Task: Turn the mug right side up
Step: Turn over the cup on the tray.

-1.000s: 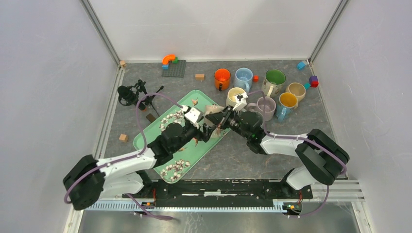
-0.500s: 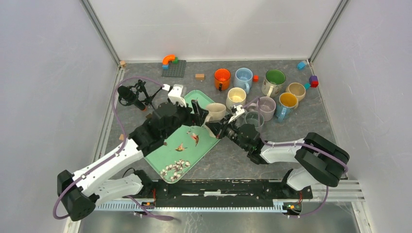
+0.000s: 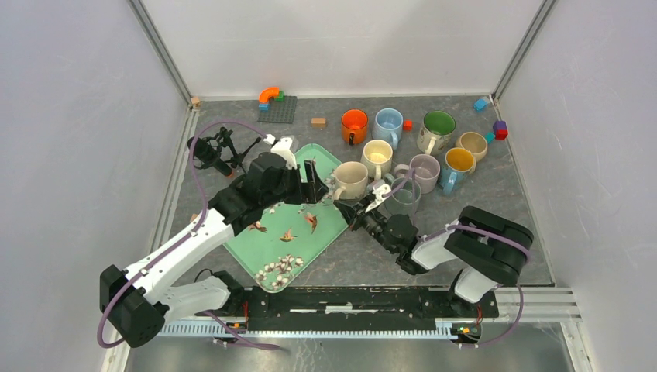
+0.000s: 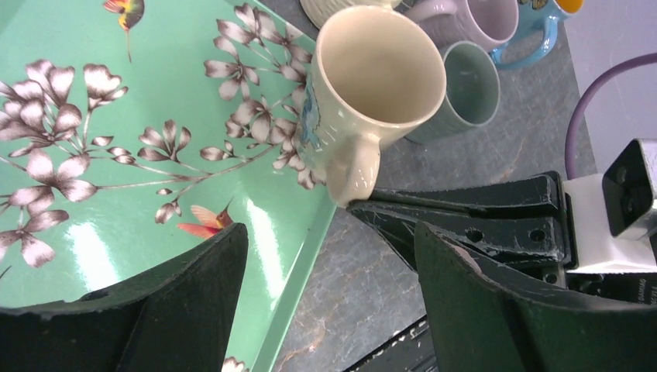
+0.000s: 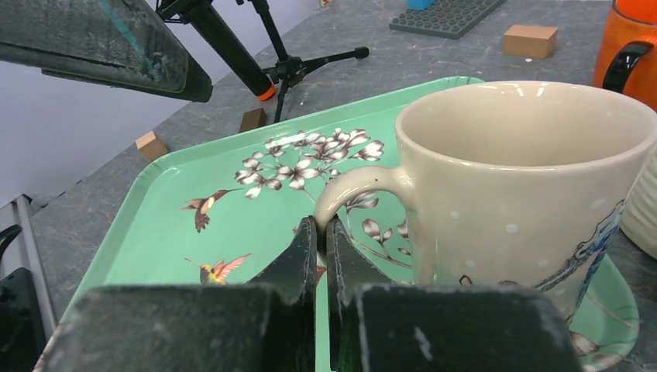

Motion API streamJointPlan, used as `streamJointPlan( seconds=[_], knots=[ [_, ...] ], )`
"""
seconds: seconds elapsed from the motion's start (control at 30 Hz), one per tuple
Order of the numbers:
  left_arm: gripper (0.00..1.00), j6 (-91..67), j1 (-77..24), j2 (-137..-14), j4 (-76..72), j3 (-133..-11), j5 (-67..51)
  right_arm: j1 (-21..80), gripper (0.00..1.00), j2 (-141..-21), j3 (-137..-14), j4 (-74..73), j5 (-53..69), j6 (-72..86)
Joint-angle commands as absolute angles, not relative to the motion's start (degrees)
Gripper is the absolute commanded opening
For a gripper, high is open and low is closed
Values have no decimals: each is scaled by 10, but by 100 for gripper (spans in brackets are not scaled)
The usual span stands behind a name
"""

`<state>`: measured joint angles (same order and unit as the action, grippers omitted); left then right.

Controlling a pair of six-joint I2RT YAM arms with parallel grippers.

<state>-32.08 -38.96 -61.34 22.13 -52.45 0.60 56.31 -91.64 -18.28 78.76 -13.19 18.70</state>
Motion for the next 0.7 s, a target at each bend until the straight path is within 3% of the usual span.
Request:
streamJointPlan(
  seconds=[0.0, 0.23, 0.67],
  knots=[
    [84, -339, -387, -613, 224, -529, -23, 563, 0, -941, -192, 984, -135, 138],
    [83, -342, -387, -628, 205, -518, -32, 559, 0, -1009, -209, 1098, -122, 160],
    [78, -323, -387, -660, 167, -508, -55, 545, 0, -1021, -232, 1121, -100, 175]
  ],
)
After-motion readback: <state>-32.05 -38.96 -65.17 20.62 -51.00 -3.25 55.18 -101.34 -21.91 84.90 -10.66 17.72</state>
